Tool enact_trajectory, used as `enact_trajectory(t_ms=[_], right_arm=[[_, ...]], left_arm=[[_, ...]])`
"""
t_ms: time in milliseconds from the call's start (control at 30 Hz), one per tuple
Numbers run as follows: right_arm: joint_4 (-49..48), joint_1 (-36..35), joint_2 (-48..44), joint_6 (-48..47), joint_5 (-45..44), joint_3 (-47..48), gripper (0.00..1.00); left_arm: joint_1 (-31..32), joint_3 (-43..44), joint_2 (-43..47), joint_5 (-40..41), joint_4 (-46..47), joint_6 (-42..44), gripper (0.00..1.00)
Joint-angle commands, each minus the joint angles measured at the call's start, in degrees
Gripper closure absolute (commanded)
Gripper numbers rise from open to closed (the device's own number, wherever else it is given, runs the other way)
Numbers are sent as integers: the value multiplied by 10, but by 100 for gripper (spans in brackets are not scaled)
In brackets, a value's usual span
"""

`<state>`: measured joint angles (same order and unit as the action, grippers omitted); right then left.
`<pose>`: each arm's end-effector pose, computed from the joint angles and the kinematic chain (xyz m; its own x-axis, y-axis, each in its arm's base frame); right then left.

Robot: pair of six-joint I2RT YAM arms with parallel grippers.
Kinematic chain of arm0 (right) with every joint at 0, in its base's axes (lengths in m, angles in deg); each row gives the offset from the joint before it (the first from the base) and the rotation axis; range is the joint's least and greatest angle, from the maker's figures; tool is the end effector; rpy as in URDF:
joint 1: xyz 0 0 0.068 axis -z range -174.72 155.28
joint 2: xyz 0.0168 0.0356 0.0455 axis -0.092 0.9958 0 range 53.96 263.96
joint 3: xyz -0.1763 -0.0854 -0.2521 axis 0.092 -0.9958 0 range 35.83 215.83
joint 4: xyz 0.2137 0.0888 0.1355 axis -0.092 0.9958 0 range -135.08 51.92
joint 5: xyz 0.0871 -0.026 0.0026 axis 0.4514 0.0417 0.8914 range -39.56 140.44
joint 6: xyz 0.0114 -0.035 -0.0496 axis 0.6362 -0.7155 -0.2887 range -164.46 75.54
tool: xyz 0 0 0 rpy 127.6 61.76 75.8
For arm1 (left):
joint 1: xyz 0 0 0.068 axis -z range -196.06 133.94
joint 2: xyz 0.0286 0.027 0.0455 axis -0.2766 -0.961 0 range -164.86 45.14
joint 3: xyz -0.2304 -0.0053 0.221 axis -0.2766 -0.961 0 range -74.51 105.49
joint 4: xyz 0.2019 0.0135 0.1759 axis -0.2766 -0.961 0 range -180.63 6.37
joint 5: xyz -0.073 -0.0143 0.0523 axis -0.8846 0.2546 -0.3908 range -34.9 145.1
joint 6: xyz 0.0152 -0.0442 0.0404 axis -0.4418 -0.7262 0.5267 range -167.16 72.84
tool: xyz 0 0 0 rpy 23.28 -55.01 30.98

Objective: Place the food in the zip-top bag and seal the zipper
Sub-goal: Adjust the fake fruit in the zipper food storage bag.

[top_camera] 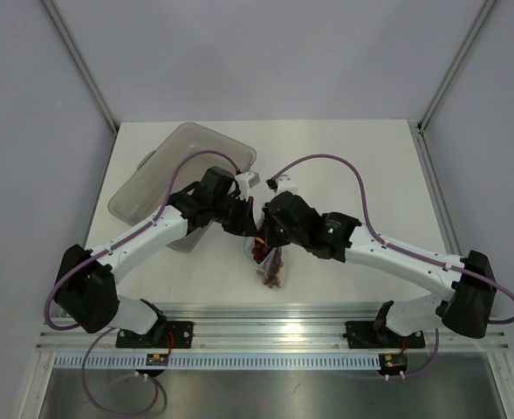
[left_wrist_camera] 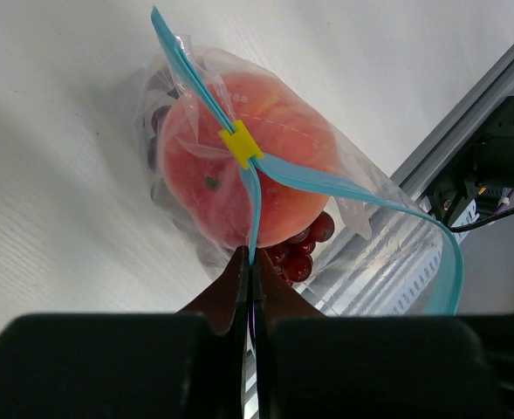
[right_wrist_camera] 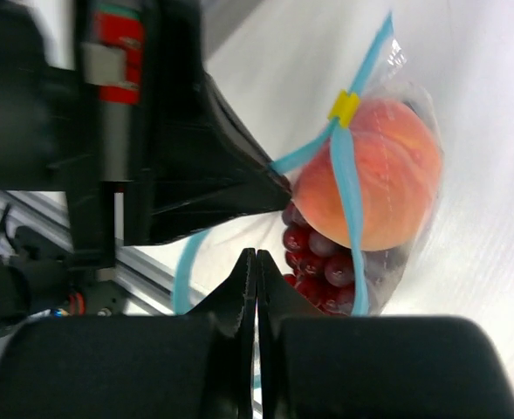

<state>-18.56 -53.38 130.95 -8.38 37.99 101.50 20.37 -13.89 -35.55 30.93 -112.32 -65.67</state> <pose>0.1663 0.2538 0.3533 -0.6969 -0.0388 -0.7161 -0.4145 0.8366 0.3582 0.2330 -0.1958 0.3033 -0.8146 0.2412 -0.5275 0.5277 0.6859 -0.5011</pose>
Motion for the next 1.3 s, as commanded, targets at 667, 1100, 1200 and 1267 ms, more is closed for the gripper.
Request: enact_trajectory(t_ms=[667,1100,1200,1267], right_arm=[[16,-7,102,45,-157,32,100],[-89,-7,112,68,-139,2,100],[-101,-6,98,68,-139,-13,100],[-99,-8,91,66,-140,-13,100]], left_arm=[[2,15,-6,-101,28,31,100],[1,15,-1,-118,27,37,100],[1,15,5,-116,25,38,100],[1,14,5,-112,25,37,100]])
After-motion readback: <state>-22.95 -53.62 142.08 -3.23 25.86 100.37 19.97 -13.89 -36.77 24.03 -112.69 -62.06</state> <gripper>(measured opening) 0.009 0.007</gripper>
